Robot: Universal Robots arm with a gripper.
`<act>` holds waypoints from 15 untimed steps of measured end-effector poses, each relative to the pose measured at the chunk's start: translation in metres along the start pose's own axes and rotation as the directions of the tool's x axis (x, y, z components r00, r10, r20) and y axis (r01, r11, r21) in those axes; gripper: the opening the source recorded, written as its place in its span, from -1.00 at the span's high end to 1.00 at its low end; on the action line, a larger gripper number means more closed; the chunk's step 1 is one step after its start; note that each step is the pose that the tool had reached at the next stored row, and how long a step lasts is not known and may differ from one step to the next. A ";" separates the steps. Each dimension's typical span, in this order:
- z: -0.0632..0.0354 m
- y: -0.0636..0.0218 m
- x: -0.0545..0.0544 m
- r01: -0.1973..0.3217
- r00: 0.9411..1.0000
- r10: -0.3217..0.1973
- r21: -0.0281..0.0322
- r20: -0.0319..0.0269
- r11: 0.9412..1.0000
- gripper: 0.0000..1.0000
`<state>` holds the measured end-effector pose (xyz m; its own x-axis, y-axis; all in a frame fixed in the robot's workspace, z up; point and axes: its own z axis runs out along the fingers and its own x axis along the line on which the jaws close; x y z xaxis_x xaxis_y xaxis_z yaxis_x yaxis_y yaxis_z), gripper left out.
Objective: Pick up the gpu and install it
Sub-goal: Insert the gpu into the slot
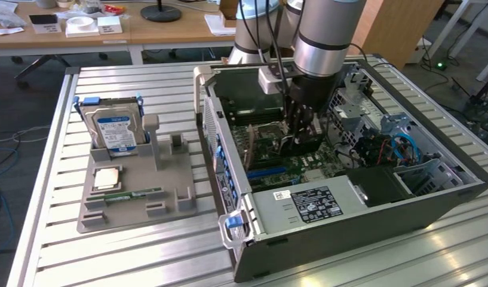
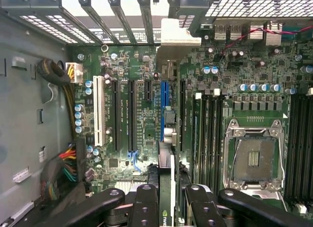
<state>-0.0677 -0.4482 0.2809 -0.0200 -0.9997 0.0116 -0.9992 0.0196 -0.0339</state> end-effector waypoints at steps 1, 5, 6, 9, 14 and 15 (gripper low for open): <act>0.0010 0.0004 0.000 0.000 1.000 0.000 0.000 0.000 1.000 0.48; 0.0040 0.0019 0.000 0.000 1.000 0.000 0.000 0.000 1.000 0.48; 0.0039 0.0020 0.000 0.000 1.000 0.000 0.000 0.000 1.000 0.48; 0.0040 0.0030 0.000 0.000 1.000 0.000 0.000 0.000 1.000 0.48; 0.0040 0.0062 0.001 0.000 1.000 0.000 0.000 0.000 1.000 0.48; 0.0041 0.0064 0.001 0.000 1.000 0.000 0.000 0.000 1.000 0.48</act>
<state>-0.0740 -0.4493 0.2765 -0.0199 -0.9997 0.0120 -0.9992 0.0195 -0.0338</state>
